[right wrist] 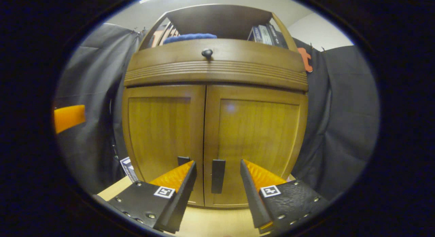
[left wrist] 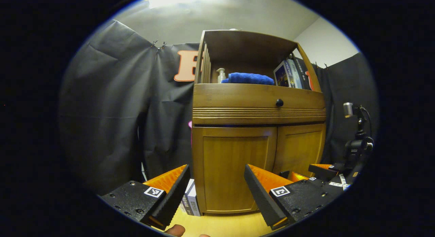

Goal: Open the right door of the double-door shoe cabinet with the right hand, and open the left door with the left hand.

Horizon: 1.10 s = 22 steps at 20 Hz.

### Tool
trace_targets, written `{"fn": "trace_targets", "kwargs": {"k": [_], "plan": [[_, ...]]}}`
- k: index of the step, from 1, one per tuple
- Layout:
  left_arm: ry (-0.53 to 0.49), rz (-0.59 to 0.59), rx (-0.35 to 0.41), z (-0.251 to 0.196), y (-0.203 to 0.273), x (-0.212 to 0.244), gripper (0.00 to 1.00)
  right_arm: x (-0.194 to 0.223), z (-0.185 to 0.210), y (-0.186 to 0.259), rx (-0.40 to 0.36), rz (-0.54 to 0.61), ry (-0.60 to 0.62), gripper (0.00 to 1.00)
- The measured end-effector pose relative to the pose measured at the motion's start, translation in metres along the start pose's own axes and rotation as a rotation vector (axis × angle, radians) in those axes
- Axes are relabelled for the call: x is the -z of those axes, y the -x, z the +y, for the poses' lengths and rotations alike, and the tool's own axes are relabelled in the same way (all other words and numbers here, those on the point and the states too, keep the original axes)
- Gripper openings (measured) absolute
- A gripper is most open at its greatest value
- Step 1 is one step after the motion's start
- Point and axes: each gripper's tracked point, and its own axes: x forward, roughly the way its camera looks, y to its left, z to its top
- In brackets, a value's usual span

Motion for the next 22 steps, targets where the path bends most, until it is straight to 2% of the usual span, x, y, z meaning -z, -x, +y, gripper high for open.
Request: {"fn": "trace_targets", "kwargs": {"k": [5, 7, 11, 12, 14, 16, 17, 19, 20, 22], "plan": [[-0.005, 0.015, -0.065, 0.029, -0.008, 0.006, 0.98, 0.019, -0.001, -0.039, 0.03, 0.059, -0.012, 0.75], [-0.006, 0.025, -0.078, 0.036, -0.011, 0.01, 0.98, 0.021, -0.002, -0.056, 0.038, 0.075, -0.019, 0.6], [0.001, 0.047, -0.099, 0.046, -0.014, 0.018, 0.97, 0.033, 0.002, -0.082, 0.031, 0.106, -0.034, 0.59], [0.003, 0.051, -0.103, 0.048, -0.015, 0.02, 0.98, 0.031, 0.006, -0.078, 0.021, 0.113, -0.039, 0.48], [0.006, 0.055, -0.114, 0.053, -0.015, 0.022, 0.97, 0.034, 0.005, -0.086, 0.033, 0.115, -0.042, 0.48], [0.002, 0.059, -0.12, 0.056, -0.016, 0.022, 0.97, 0.032, 0.003, -0.083, 0.068, 0.111, -0.046, 0.29], [0.001, 0.06, -0.122, 0.056, -0.015, 0.023, 0.98, 0.031, 0.004, -0.08, 0.078, 0.11, -0.042, 0.27], [0.003, 0.056, -0.119, 0.055, -0.013, 0.021, 0.97, 0.031, 0.001, -0.077, 0.091, 0.114, -0.043, 0.3], [0.003, 0.055, -0.117, 0.054, -0.011, 0.02, 0.97, 0.031, 0.001, -0.076, 0.097, 0.111, -0.056, 0.24], [0.004, 0.053, -0.111, 0.052, -0.008, 0.02, 0.98, 0.031, -0.001, -0.07, 0.106, 0.107, -0.059, 0.25]]}}
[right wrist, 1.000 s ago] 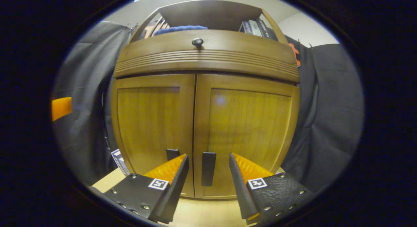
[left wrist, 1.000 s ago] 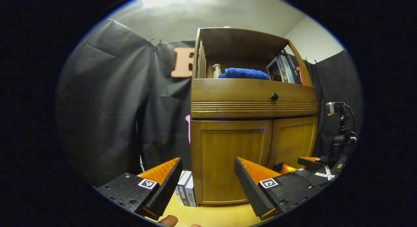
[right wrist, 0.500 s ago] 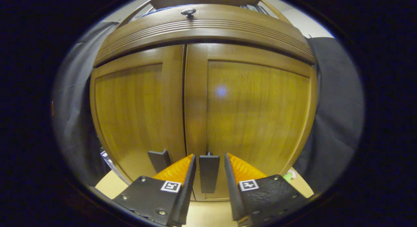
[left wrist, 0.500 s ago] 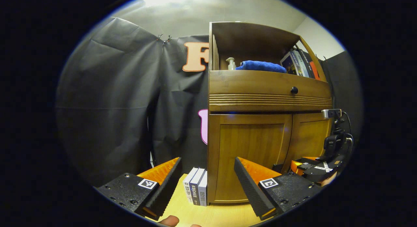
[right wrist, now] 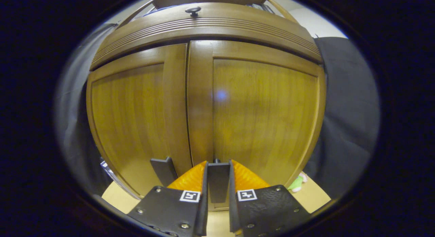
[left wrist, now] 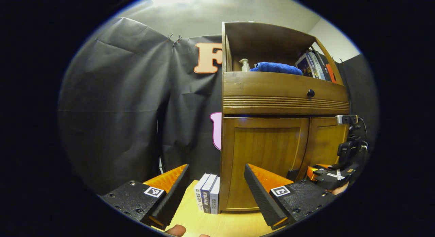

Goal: Open the right door of the double-door shoe cabinet with the right hand, and open the left door with the left hand.

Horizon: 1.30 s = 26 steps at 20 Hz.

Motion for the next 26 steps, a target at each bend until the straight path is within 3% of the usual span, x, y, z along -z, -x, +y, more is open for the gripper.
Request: {"fn": "trace_targets", "kwargs": {"k": [13, 26], "plan": [[-0.01, -0.006, 0.1, -0.04, 0.028, -0.002, 0.98, 0.012, -0.037, 0.075, 0.041, -0.017, -0.023, 0.25], [0.011, 0.024, 0.308, -0.133, 0.039, 0.008, 0.97, 0.028, -0.114, 0.143, 0.11, 0.002, -0.052, 0.25]]}}
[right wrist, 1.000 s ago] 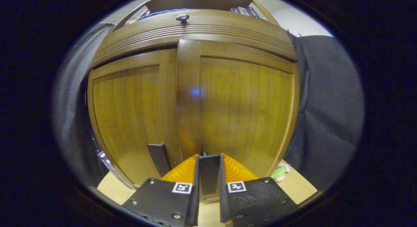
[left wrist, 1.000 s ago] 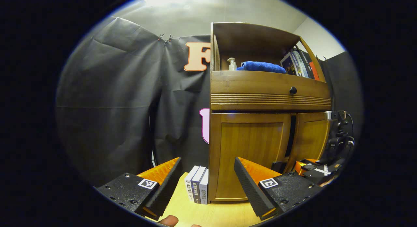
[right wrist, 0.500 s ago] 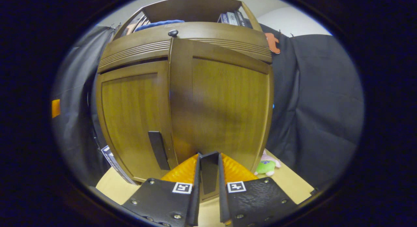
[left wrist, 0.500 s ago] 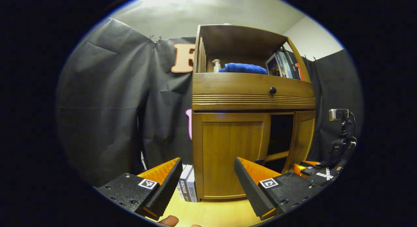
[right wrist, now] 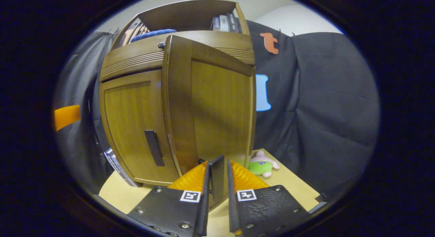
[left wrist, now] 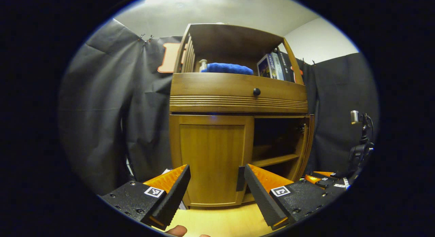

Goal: Open the right door of the double-door shoe cabinet with the right hand, and open the left door with the left hand.

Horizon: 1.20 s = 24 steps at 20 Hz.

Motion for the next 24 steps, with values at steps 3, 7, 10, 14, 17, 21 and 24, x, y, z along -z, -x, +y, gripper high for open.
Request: {"fn": "trace_targets", "kwargs": {"k": [3, 7, 10, 14, 17, 21, 24], "plan": [[0.003, 0.016, 0.054, -0.027, -0.007, 0.005, 0.98, 0.001, -0.024, 0.009, 0.032, 0.005, -0.01, 0.25], [0.005, 0.029, 0.104, -0.059, -0.016, 0.011, 0.98, 0.001, -0.059, 0.019, 0.074, 0.004, -0.01, 0.24], [0.014, 0.04, 0.128, -0.081, -0.023, 0.015, 0.98, -0.006, -0.079, 0.02, 0.054, -0.015, -0.015, 0.24], [0.023, 0.055, 0.138, -0.103, -0.03, 0.021, 0.99, -0.007, -0.098, 0.021, 0.006, -0.019, -0.006, 0.13], [0.007, 0.052, 0.116, -0.107, -0.04, 0.023, 0.98, -0.013, -0.103, 0.021, -0.041, -0.024, 0.003, 0.13], [-0.013, 0.048, 0.052, -0.096, -0.063, 0.031, 0.98, -0.013, -0.116, 0.019, -0.077, -0.016, 0.004, 0.14], [-0.015, 0.053, 0.021, -0.089, -0.089, 0.04, 0.98, -0.013, -0.132, 0.019, -0.062, -0.014, 0.008, 0.14]]}}
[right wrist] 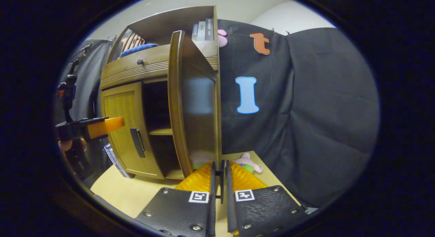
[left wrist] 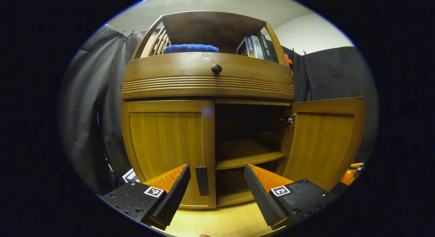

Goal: Open the right door of the double-door shoe cabinet with the right hand, and open the left door with the left hand.

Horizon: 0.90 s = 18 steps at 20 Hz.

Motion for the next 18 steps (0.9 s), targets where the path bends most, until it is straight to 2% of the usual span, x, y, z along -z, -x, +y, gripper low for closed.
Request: {"fn": "trace_targets", "kwargs": {"k": [4, 7, 8, 11, 12, 17, 18], "plan": [[0.034, 0.014, -0.021, 0.008, -0.034, 0.013, 0.97, -0.001, -0.021, 0.001, 0.036, -0.001, -0.012, 0.14], [0.015, 0.03, -0.071, 0.022, -0.059, 0.026, 0.84, 0.001, -0.033, 0.002, 0.07, -0.001, -0.012, 0.14], [0.005, 0.036, -0.085, 0.026, -0.067, 0.029, 0.84, 0.001, -0.037, 0.002, 0.082, -0.002, -0.01, 0.14], [-0.001, 0.05, -0.112, 0.035, -0.084, 0.043, 0.71, 0.0, -0.047, 0.002, 0.109, 0.002, -0.016, 0.14], [-0.001, 0.054, -0.116, 0.037, -0.09, 0.046, 0.7, 0.0, -0.05, 0.002, 0.117, 0.002, -0.017, 0.14], [0.017, 0.086, -0.135, 0.041, -0.101, 0.06, 0.43, -0.007, -0.072, 0.009, 0.17, -0.004, -0.019, 0.14], [0.018, 0.085, -0.138, 0.04, -0.101, 0.06, 0.42, -0.008, -0.072, 0.01, 0.164, -0.005, -0.028, 0.14]]}}
